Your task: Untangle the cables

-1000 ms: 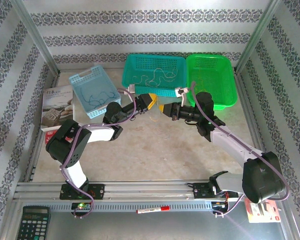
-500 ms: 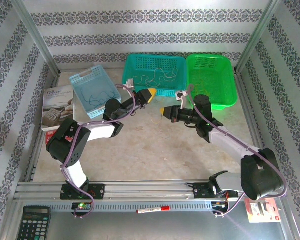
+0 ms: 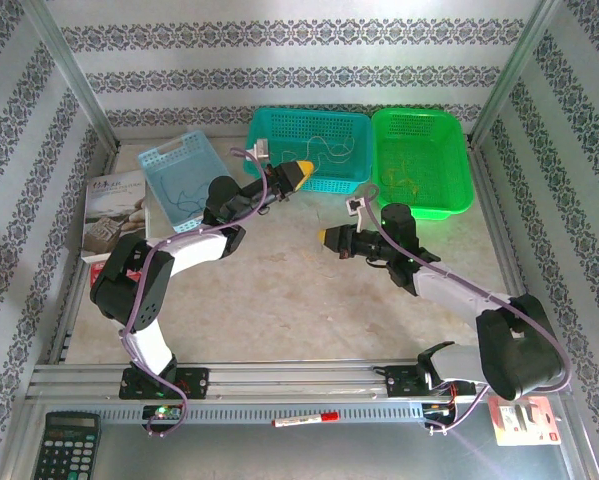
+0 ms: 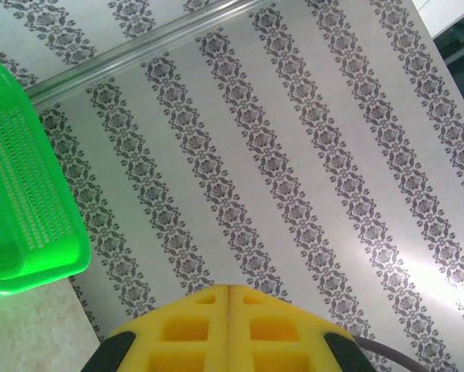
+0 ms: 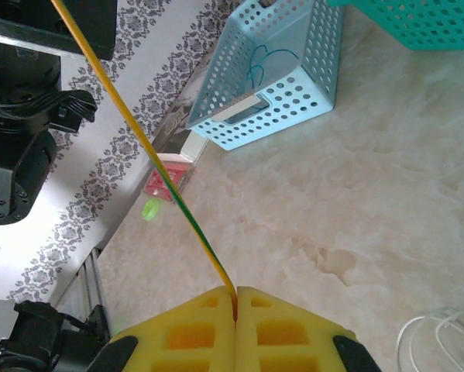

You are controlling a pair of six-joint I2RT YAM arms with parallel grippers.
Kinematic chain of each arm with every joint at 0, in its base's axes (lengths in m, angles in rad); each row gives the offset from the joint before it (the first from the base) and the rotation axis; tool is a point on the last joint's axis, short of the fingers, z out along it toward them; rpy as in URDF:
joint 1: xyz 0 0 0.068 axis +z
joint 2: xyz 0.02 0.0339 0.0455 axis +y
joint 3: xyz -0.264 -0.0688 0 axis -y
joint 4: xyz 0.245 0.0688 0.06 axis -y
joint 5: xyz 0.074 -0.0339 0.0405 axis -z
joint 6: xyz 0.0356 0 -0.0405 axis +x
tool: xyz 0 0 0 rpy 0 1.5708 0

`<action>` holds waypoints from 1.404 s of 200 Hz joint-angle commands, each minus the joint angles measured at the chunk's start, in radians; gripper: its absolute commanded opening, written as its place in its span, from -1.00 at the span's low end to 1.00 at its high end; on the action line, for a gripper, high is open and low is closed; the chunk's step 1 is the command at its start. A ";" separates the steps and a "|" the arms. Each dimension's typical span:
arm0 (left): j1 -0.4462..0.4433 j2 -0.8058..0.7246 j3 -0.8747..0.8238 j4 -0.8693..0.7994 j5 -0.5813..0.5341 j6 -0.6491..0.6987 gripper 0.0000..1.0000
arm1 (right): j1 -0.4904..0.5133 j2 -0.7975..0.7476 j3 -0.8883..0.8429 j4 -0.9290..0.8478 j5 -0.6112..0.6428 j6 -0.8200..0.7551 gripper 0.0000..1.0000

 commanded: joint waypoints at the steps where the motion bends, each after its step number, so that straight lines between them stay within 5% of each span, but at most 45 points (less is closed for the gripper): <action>1: 0.023 -0.013 0.060 0.058 -0.012 0.027 -0.84 | -0.015 0.027 0.013 -0.078 0.009 -0.019 -1.00; 36: 0.033 -0.053 0.005 0.010 -0.026 0.081 -0.06 | -0.142 0.049 0.135 -0.106 0.015 0.012 -1.00; 76: 0.050 -0.145 -0.081 -0.118 -0.036 0.206 0.34 | -0.310 0.109 0.238 -0.106 0.174 0.098 -1.00; 158: 0.049 -0.360 -0.213 -0.570 -0.053 0.527 0.71 | -0.500 0.368 0.503 -0.237 0.548 0.136 -0.95; 170: 0.048 -0.384 -0.219 -0.630 -0.063 0.565 0.84 | -0.508 0.409 0.558 -0.279 0.564 0.107 -0.65; 183: 0.048 -0.406 -0.222 -0.685 -0.074 0.600 1.00 | -0.517 0.456 0.618 -0.329 0.560 0.082 -0.02; 195: 0.047 -0.421 -0.222 -0.731 -0.080 0.626 1.00 | -0.525 0.481 0.647 -0.342 0.524 0.066 0.14; 281: 0.044 -0.412 -0.265 -0.826 -0.152 0.698 1.00 | -0.406 0.253 0.449 -0.321 0.383 0.034 0.14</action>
